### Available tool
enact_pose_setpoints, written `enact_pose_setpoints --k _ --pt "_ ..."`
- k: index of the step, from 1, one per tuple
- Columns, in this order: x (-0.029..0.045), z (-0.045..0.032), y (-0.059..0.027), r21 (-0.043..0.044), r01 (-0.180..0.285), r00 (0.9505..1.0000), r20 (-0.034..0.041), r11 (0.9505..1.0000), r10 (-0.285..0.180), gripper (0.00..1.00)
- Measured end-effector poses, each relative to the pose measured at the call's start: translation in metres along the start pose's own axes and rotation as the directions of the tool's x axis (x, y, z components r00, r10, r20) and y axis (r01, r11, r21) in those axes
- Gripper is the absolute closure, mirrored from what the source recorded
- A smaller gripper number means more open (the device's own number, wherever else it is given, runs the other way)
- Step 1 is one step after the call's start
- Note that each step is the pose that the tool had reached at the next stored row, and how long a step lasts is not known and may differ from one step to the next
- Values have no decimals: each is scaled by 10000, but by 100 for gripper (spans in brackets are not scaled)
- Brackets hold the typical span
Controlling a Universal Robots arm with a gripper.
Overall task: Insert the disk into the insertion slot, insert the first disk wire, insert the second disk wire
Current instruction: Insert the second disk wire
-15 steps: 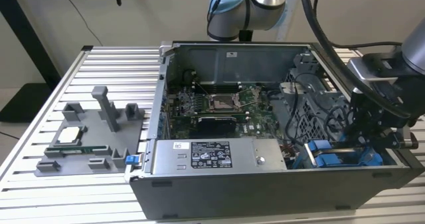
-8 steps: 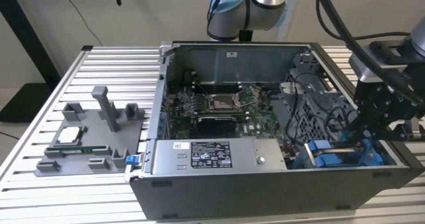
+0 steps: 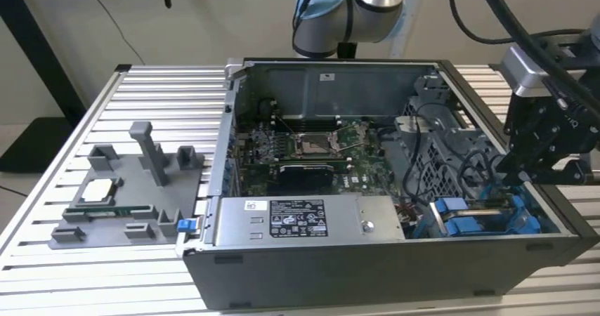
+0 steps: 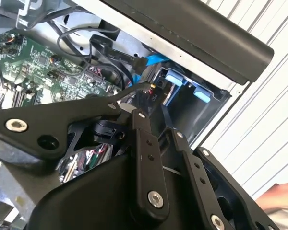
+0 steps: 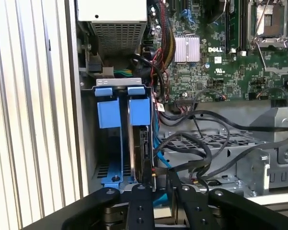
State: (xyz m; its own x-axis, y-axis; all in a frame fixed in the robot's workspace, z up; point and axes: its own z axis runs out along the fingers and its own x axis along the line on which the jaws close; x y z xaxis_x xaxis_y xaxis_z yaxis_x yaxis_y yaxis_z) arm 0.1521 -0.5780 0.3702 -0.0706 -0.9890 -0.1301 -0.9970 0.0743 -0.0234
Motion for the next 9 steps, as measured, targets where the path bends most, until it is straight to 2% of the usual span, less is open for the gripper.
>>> enact_pose_setpoints --k 5,9 --pt "-57 -12 -12 -1 0 10000 -2 10000 0 0" --pt "-91 -6 -85 -30 -4 10000 -3 10000 4 0"
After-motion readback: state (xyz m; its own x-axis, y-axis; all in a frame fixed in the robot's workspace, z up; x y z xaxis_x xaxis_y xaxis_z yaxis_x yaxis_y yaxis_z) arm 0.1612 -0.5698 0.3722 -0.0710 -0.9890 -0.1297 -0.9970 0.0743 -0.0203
